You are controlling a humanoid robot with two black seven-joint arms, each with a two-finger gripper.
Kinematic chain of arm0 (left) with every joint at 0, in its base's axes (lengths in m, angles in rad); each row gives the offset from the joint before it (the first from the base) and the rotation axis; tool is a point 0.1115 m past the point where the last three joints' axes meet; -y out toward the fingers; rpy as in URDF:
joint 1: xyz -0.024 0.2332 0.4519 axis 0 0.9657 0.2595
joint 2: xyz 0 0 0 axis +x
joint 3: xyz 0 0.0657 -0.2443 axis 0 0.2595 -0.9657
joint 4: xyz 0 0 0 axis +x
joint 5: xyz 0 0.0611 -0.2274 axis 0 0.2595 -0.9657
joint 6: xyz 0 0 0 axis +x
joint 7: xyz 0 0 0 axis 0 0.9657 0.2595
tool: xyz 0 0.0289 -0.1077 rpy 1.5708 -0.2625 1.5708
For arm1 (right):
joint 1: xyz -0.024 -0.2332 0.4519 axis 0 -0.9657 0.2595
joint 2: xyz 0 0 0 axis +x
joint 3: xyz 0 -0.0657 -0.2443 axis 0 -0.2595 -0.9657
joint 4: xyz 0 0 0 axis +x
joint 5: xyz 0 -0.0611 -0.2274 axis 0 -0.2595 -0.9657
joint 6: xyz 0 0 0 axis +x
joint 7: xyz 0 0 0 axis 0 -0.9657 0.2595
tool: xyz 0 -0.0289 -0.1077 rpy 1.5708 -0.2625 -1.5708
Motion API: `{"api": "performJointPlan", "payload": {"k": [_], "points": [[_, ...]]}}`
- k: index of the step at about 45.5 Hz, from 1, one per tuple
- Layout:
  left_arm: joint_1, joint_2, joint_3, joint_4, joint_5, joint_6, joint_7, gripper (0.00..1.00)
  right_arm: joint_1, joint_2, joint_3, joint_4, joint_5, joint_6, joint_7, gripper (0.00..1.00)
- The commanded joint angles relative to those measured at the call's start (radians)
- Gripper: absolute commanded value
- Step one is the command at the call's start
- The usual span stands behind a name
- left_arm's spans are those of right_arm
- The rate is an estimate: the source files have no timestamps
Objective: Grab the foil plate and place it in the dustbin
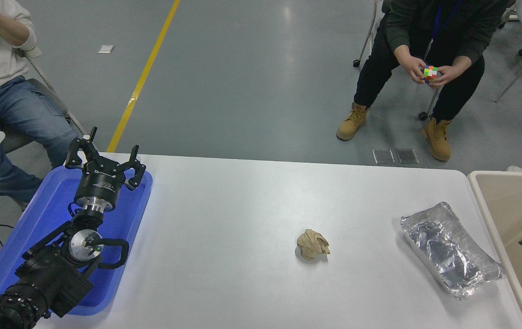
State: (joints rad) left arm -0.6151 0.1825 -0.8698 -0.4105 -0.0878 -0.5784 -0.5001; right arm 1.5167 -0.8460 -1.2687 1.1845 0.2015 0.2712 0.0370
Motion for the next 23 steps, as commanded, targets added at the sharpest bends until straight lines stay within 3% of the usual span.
{"api": "performJointPlan", "payload": {"k": [1,23], "points": [[0.0,0.0,0.0,-0.001,-0.001,0.0,0.0,1.0,-0.131,0.001,0.13,0.001,0.042,-0.098,0.001,1.0],[0.0,0.0,0.0,0.001,-0.001,0.0,0.0,1.0,-0.371,0.062,0.361,-0.037,0.024,-0.245,0.009,1.0]]}}
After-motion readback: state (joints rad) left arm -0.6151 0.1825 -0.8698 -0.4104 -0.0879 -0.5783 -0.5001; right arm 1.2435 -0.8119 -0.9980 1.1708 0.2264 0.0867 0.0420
